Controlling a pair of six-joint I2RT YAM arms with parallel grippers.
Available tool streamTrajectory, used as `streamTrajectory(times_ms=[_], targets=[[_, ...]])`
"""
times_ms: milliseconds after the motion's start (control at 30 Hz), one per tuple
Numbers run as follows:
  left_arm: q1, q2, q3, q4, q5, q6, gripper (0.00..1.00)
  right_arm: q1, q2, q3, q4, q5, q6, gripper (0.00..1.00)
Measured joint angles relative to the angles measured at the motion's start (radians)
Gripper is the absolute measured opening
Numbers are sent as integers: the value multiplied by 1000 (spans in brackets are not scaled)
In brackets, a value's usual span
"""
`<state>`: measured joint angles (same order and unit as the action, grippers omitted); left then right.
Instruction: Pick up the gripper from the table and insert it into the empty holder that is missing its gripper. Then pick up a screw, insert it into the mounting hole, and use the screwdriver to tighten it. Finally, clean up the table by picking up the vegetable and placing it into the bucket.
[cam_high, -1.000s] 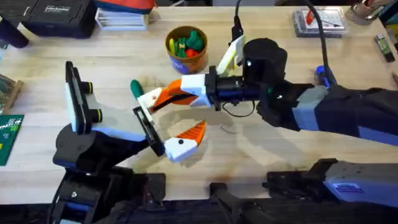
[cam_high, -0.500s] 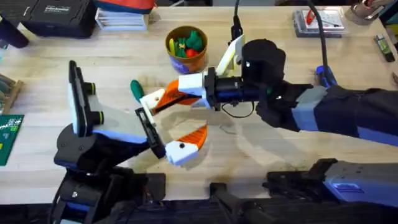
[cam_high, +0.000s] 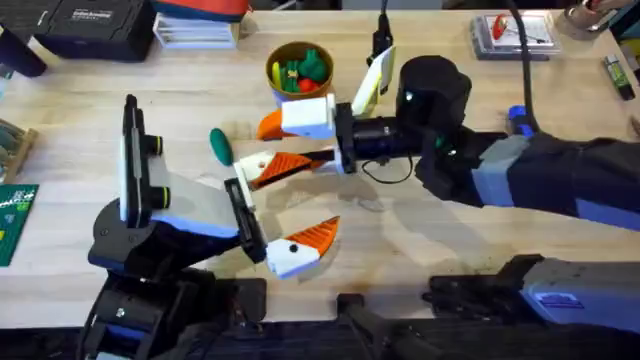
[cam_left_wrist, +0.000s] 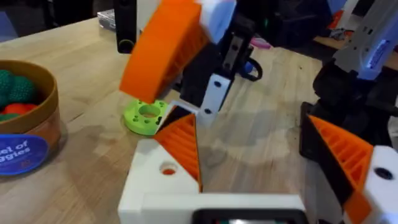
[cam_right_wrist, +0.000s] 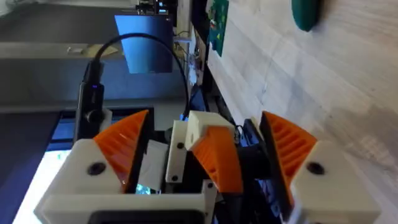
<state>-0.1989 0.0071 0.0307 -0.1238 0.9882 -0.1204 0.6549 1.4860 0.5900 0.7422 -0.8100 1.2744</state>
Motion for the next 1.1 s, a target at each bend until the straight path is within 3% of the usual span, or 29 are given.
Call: streamTrajectory(times_ms=[267,500,733,967,1100], targets=[[0,0,0,0,10,0,985,-60,0,0,-69,1,-59,992],[0,0,0,0,11,0,985,-177,0,1,-95,48,-191,992],[0,0,0,0,11,0,985,-302,0,124,-484,98,-406,994],[0,0,0,0,11,0,985,-324,0,371,-887,206,-703,994],[0,0,0,0,11,0,985,-324,-16,441,-1034,312,-849,994]])
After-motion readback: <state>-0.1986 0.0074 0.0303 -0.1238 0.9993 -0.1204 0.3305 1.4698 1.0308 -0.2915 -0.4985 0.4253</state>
